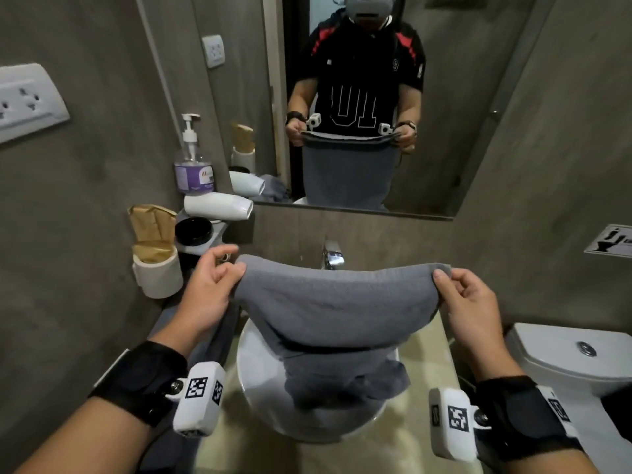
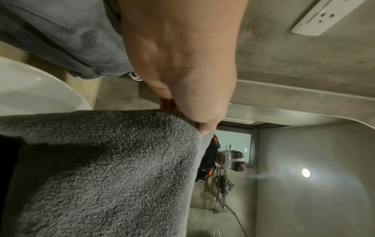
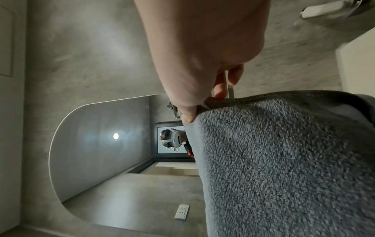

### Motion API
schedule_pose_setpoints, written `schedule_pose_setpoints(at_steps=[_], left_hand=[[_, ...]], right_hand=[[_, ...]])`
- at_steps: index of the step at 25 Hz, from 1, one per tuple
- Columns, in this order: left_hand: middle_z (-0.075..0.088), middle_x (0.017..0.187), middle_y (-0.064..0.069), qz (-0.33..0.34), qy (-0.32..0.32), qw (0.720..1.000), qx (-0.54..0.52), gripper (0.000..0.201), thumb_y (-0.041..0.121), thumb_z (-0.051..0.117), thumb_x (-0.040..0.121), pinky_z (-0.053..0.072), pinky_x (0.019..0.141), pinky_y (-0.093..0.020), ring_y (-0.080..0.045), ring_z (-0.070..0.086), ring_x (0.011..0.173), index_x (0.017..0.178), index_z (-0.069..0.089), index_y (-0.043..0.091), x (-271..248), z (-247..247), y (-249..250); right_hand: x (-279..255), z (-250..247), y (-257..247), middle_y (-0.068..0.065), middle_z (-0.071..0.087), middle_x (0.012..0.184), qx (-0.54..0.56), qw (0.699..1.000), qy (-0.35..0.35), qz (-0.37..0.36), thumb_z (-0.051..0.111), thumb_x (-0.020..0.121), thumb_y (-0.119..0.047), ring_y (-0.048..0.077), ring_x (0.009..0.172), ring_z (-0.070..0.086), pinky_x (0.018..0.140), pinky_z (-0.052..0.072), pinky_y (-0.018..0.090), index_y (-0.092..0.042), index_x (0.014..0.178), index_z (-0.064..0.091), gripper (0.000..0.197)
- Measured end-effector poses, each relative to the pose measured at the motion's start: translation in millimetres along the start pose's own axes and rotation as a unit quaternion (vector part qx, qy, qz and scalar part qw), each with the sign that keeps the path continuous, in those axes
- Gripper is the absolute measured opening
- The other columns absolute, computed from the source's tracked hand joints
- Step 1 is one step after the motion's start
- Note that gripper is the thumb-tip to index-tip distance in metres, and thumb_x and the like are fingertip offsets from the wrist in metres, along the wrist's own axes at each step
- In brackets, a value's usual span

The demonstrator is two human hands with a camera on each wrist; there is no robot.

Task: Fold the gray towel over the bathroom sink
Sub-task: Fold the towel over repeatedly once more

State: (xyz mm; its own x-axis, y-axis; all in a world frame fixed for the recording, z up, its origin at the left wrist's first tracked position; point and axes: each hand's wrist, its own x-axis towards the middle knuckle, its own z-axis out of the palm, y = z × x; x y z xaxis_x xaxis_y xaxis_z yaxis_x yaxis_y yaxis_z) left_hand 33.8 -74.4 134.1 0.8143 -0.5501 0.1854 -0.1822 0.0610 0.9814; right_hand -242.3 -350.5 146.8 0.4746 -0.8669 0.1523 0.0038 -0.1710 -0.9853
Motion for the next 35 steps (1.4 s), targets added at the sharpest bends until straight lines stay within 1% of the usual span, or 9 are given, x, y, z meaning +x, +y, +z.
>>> schedule_pose_setpoints(at_steps=[4,6,9,13,18,22,25,29,35], left_hand=[[0.073,0.092,0.006,0.063,-0.013,0.997,0.053,0.032,0.012,0.058,0.100,0.050,0.081,-0.014,-0.007,0.066,0.089,0.113,0.073,0.037,3,-9,16],[0.076,0.099,0.010,0.068,-0.017,0.992,0.106,0.025,0.012,0.062,0.097,0.050,0.084,-0.012,-0.006,0.069,0.096,0.103,0.076,0.032,7,-13,24],[0.056,0.067,0.008,0.033,-0.069,0.986,0.151,0.037,0.015,0.083,0.075,0.043,0.063,-0.009,-0.003,0.050,0.061,0.107,0.074,0.029,12,-24,31],[0.060,0.064,0.003,0.044,-0.075,0.937,0.339,0.041,0.017,0.090,0.068,0.041,0.061,-0.018,-0.007,0.047,0.055,0.104,0.075,0.031,19,-29,38],[0.066,0.093,0.006,0.126,-0.079,0.897,0.416,0.017,0.016,0.080,0.083,0.048,0.082,-0.032,-0.011,0.061,0.087,0.092,0.072,0.030,20,-30,41],[0.070,0.101,0.005,0.084,-0.101,0.942,0.310,0.014,0.014,0.060,0.098,0.048,0.089,-0.035,-0.013,0.065,0.099,0.104,0.068,0.023,22,-33,33],[0.068,0.101,0.002,0.056,-0.070,0.987,0.131,0.025,0.007,0.049,0.102,0.047,0.087,-0.021,-0.003,0.062,0.094,0.104,0.066,0.026,19,-24,33],[0.061,0.098,-0.001,0.033,-0.050,0.997,-0.040,0.017,0.022,0.056,0.094,0.043,0.079,-0.027,-0.012,0.053,0.091,0.096,0.069,0.033,22,-15,45],[0.069,0.094,0.007,0.037,-0.056,0.998,0.012,0.011,0.028,0.064,0.088,0.047,0.084,-0.022,-0.008,0.059,0.092,0.090,0.074,0.025,19,-13,56]], right_hand=[[5,-1,-11,0.025,0.068,0.086,-0.029,0.998,-0.032,-0.048,0.063,0.097,-0.024,0.024,0.081,0.066,0.076,0.052,0.038,-0.034,0.108,0.066,0.015],[7,-3,-14,0.006,0.074,0.089,-0.078,0.991,-0.054,-0.094,0.062,0.097,-0.021,0.020,0.088,0.069,0.078,0.053,0.031,-0.029,0.097,0.072,0.013],[10,-11,-22,-0.008,0.076,0.096,-0.120,0.983,-0.120,-0.070,0.071,0.089,-0.023,0.009,0.096,0.070,0.079,0.054,0.016,-0.024,0.100,0.075,0.011],[12,-18,-26,-0.006,0.073,0.105,-0.254,0.941,-0.213,-0.072,0.080,0.082,-0.017,0.010,0.101,0.067,0.090,0.053,0.027,-0.022,0.114,0.072,0.034],[10,-17,-22,-0.001,0.055,0.102,-0.373,0.893,-0.209,-0.141,0.061,0.097,-0.024,0.019,0.103,0.047,0.089,0.035,0.031,-0.034,0.102,0.063,0.011],[10,-19,-19,-0.007,0.067,0.103,-0.239,0.941,-0.216,-0.103,0.050,0.103,-0.026,0.008,0.098,0.061,0.083,0.047,0.031,-0.031,0.100,0.061,0.012],[13,-16,-23,-0.007,0.065,0.106,-0.127,0.977,-0.156,-0.068,0.047,0.104,-0.023,-0.008,0.088,0.060,0.077,0.047,0.021,-0.033,0.106,0.059,0.016],[21,-11,-33,-0.002,0.063,0.095,0.055,0.990,-0.121,-0.049,0.048,0.103,-0.018,0.009,0.086,0.056,0.075,0.046,0.024,-0.028,0.094,0.065,0.022],[24,-16,-39,-0.003,0.073,0.094,0.005,0.982,-0.186,-0.023,0.053,0.100,-0.024,0.006,0.088,0.063,0.075,0.050,0.019,-0.023,0.087,0.076,0.026]])
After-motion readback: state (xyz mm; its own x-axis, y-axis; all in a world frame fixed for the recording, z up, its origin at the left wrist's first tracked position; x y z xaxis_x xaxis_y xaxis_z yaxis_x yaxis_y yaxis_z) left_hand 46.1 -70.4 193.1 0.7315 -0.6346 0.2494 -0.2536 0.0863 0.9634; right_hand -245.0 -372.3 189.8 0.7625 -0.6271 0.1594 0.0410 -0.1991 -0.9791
